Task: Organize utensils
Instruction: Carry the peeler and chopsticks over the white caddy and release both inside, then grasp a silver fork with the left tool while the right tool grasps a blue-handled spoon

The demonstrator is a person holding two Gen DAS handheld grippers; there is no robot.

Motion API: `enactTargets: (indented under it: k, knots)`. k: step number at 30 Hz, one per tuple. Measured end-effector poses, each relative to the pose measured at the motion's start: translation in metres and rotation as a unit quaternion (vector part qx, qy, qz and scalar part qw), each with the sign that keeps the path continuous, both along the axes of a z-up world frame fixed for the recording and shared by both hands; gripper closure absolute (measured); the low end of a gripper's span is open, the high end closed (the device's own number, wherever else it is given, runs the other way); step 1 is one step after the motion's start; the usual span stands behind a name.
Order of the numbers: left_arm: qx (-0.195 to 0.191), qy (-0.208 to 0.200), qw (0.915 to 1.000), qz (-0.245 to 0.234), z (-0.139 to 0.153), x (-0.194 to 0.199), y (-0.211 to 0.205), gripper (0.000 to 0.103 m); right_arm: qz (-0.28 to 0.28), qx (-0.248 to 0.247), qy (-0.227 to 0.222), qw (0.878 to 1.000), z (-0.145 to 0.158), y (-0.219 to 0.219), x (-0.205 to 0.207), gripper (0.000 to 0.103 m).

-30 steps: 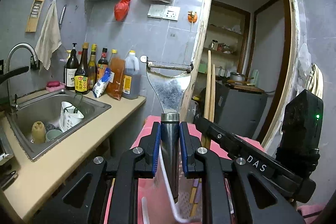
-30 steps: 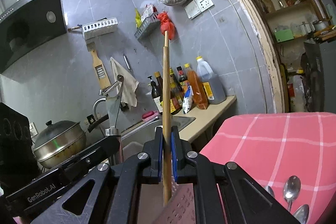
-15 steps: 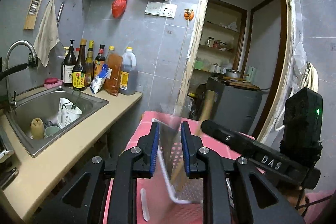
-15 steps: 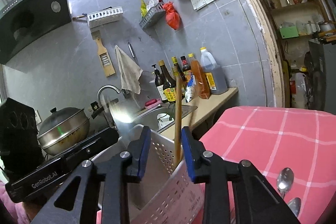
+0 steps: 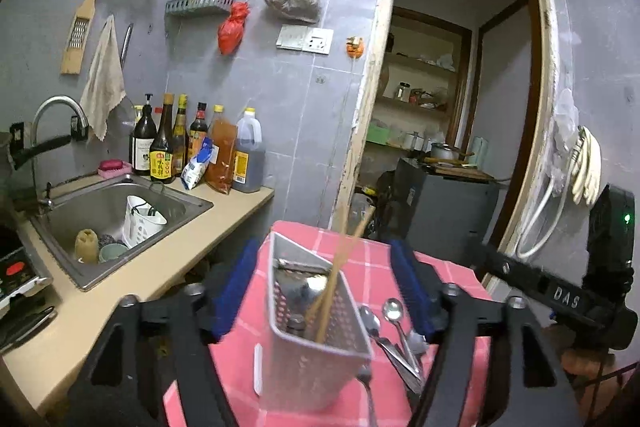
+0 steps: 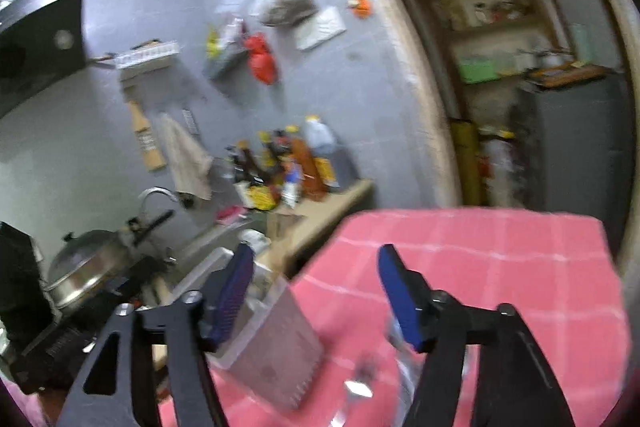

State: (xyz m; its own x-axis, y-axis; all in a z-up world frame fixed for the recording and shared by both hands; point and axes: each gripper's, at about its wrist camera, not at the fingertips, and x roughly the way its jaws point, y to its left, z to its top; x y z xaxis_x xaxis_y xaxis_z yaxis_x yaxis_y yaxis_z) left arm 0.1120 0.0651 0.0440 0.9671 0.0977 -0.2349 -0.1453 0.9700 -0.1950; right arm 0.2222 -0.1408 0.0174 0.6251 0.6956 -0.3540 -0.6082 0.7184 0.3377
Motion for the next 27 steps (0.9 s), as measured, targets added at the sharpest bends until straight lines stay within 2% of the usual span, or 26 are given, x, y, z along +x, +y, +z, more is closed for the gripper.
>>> enactTargets:
  k: [4, 8, 9, 11, 17, 21, 22, 25, 27]
  knots:
    - [0.011, 0.022, 0.9991, -0.036, -0.004, -0.014, -0.029, 0.027, -0.043, -0.06, 0.067, 0.995, -0.019, -0.038, -0.014, 0.028]
    - [0.004, 0.075, 0.994, -0.079, -0.021, -0.015, -0.055, 0.027, -0.069, -0.105, 0.177, 0.976, -0.049, -0.072, -0.029, 0.028]
    - [0.004, 0.096, 0.9916, -0.087, -0.027, -0.014, -0.06, 0.027, -0.071, -0.112, 0.2, 0.971, -0.055, -0.076, -0.032, 0.031]
    - [0.0, 0.124, 0.9872, -0.1, -0.041, -0.009, -0.069, 0.027, -0.065, -0.111, 0.244, 0.961, -0.068, -0.082, -0.039, 0.046]
    - [0.012, 0.206, 0.973, -0.104, -0.082, 0.018, -0.077, 0.028, -0.05, -0.108, 0.363, 0.924, -0.11, -0.076, -0.054, 0.063]
    - [0.016, 0.248, 0.9634, -0.1, -0.106, 0.037, -0.077, 0.028, -0.068, -0.099, 0.4, 0.909, -0.124, -0.069, -0.054, 0.066]
    - [0.018, 0.254, 0.9616, -0.101, -0.111, 0.043, -0.077, 0.029, -0.078, -0.097, 0.407, 0.905, -0.127, -0.067, -0.051, 0.071]
    - [0.025, 0.278, 0.9553, -0.096, -0.123, 0.059, -0.078, 0.04, -0.106, -0.098, 0.42, 0.896, -0.13, -0.068, -0.045, 0.078]
    - [0.028, 0.293, 0.9514, -0.089, -0.131, 0.068, -0.079, 0.045, -0.122, -0.094, 0.425, 0.892, -0.131, -0.068, -0.039, 0.079]
